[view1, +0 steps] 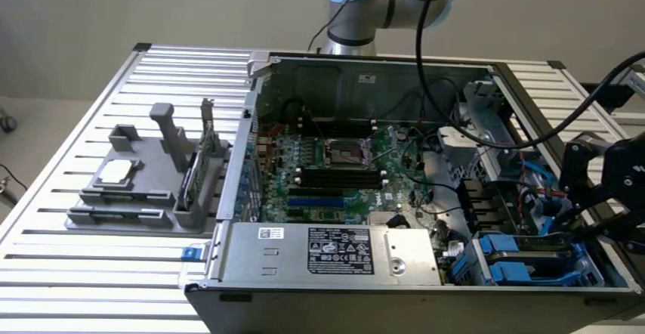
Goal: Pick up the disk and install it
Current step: 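Insert the first disk wire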
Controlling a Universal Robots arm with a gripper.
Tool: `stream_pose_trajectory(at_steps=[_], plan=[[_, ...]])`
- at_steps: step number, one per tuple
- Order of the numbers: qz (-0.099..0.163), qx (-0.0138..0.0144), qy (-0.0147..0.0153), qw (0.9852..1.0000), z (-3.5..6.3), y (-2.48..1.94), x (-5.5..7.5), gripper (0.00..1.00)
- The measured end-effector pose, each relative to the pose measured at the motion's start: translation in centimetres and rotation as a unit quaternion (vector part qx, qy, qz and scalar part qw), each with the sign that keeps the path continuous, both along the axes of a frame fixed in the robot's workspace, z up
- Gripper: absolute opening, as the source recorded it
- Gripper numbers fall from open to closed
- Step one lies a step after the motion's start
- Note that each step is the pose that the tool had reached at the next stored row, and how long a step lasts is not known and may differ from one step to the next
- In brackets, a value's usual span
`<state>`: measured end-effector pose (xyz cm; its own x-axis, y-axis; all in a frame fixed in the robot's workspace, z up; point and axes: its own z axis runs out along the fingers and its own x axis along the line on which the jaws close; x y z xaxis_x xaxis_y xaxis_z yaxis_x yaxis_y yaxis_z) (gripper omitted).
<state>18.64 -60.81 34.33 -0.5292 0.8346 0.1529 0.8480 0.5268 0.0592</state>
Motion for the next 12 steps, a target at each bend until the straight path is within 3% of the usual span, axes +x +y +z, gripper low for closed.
stream_pose_trajectory(at_steps=[6, 12], plan=[[0.000, 0.0031, 0.0000, 1.0000, -0.26, 0.09, 0.04, 0.30], [0.000, 0.0044, 0.0000, 1.0000, -0.41, 0.18, 0.25, 0.30]])
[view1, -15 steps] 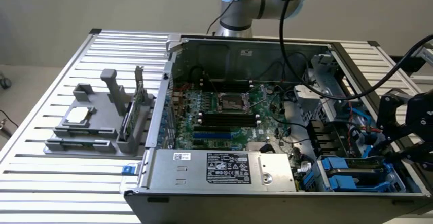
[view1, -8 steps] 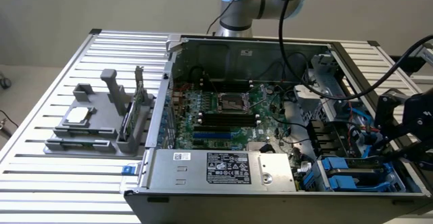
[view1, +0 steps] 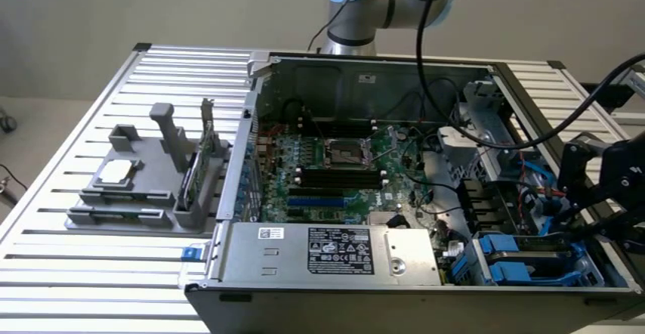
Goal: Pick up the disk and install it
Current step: 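Insert the first disk wire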
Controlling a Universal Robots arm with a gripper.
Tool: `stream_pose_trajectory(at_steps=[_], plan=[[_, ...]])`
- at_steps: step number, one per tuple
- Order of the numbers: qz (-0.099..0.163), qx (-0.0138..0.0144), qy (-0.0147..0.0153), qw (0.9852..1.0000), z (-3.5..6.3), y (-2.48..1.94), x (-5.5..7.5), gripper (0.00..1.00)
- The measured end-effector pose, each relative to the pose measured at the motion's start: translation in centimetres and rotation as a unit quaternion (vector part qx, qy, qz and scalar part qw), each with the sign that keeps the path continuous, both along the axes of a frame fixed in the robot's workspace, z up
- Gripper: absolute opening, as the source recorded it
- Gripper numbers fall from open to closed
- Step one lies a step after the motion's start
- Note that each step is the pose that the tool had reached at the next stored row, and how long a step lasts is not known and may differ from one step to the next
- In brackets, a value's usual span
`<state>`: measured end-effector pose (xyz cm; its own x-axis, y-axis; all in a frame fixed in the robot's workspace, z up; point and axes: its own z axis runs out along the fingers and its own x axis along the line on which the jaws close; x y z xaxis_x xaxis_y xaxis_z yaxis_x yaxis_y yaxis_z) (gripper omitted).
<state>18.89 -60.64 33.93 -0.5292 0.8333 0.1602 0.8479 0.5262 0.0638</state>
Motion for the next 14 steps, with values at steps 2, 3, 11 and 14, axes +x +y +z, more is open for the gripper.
stream_pose_trajectory(at_steps=[2, 3, 11, 14], plan=[[0.000, 0.0006, 0.0000, 1.0000, -0.06, 0.03, 0.07, 0.30], [0.000, 0.0010, 0.0000, 1.0000, -0.10, 0.04, 0.10, 0.30], [0.000, 0.0046, -0.0001, 1.0000, -0.40, 0.19, 0.17, 0.30], [0.000, 0.0057, 0.0000, 1.0000, -0.49, 0.22, 0.19, 0.21]])
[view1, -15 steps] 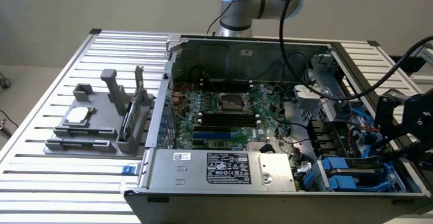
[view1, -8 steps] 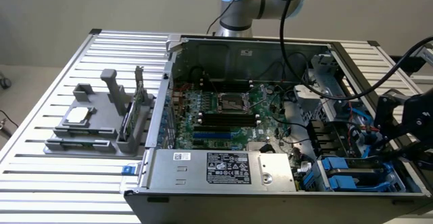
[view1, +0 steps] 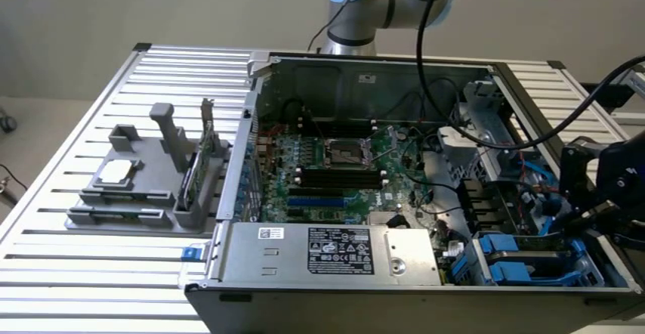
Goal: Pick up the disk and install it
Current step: 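Insert the first disk wire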
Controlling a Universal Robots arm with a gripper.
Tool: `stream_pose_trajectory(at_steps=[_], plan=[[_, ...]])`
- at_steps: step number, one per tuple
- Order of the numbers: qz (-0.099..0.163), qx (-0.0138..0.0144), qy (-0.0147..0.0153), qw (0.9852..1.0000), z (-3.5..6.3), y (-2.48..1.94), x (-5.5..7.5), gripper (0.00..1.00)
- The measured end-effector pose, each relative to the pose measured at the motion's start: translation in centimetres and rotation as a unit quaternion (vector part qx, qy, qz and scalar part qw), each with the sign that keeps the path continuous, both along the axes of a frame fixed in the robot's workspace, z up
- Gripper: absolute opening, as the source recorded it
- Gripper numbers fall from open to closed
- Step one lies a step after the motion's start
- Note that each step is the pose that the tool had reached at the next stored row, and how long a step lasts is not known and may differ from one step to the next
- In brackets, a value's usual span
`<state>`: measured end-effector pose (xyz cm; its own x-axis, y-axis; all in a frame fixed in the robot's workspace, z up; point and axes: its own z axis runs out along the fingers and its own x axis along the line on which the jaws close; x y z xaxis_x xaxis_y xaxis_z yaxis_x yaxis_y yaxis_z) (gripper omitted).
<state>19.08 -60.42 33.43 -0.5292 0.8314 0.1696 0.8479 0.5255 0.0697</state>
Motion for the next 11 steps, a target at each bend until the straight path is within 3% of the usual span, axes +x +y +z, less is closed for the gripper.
stream_pose_trajectory(at_steps=[2, 7, 11], plan=[[0.000, 0.0007, 0.0000, 1.0000, -0.05, 0.03, 0.01, 0.17], [0.000, 0.0013, 0.0001, 1.0000, -0.07, 0.16, 0.02, 0.17], [-0.002, 0.0024, 0.0021, 1.0000, 0.12, 0.20, -0.08, 0.17]])
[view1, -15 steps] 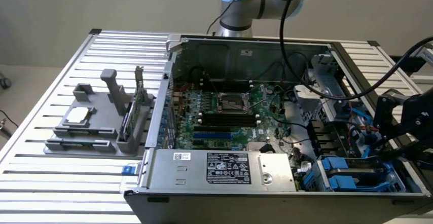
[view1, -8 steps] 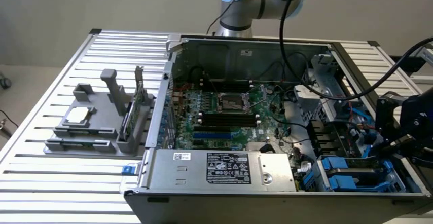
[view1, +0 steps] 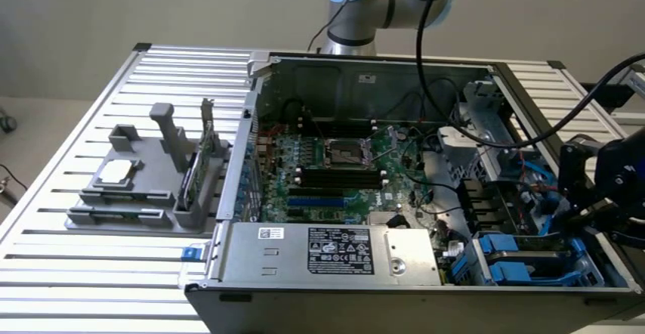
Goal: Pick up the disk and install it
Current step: 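Insert the first disk wire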
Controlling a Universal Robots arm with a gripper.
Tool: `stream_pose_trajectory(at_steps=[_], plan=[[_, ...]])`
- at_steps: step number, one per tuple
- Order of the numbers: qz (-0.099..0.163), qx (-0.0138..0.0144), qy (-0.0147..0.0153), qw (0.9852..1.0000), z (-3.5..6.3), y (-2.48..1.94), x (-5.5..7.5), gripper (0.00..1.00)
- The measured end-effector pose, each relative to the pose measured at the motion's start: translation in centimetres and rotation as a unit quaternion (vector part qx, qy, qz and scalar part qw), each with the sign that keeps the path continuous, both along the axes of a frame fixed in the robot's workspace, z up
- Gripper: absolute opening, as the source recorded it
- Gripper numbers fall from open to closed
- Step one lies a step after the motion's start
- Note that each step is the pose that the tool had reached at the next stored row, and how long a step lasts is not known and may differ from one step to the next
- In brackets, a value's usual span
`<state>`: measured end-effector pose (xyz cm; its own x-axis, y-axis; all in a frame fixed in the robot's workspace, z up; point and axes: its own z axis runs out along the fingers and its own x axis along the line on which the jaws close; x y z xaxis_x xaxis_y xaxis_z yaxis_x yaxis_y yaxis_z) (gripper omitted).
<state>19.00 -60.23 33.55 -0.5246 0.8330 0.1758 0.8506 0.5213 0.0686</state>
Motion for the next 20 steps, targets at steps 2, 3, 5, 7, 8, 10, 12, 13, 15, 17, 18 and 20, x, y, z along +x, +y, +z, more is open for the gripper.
stream_pose_trajectory(at_steps=[2, 3, 5, 7, 8, 10, 12, 13, 15, 17, 18, 20], plan=[[-0.002, 0.0024, 0.0011, 1.0000, 0.23, 0.00, -0.1, 0.17], [-0.003, 0.0047, 0.0016, 1.0000, 0.34, 0.00, -0.1, 0.17], [-0.006, 0.0116, 0.0023, 0.9999, 0.52, -0.01, -0.2, 0.17], [-0.008, 0.0175, 0.0026, 0.9998, 0.69, -0.01, -0.3, 0.17], [-0.009, 0.0189, 0.0026, 0.9998, 0.76, -0.01, -0.4, 0.17], [-0.011, 0.0204, 0.0026, 0.9997, 0.82, -0.01, -0.6, 0.17], [-0.012, 0.0206, 0.0026, 0.9997, 0.84, -0.01, -0.8, 0.17], [-0.013, 0.0206, 0.0026, 0.9997, 0.85, -0.01, -0.9, 0.17], [-0.014, 0.0206, 0.0029, 0.9997, 0.86, -0.02, -1.0, 0.17], [-0.015, 0.0209, 0.0035, 0.9997, 0.87, -0.01, -1.1, 0.17], [-0.016, 0.0213, 0.0038, 0.9996, 0.88, -0.02, -1.1, 0.17], [-0.018, 0.0221, 0.0044, 0.9996, 0.90, -0.02, -1.2, 0.17]])
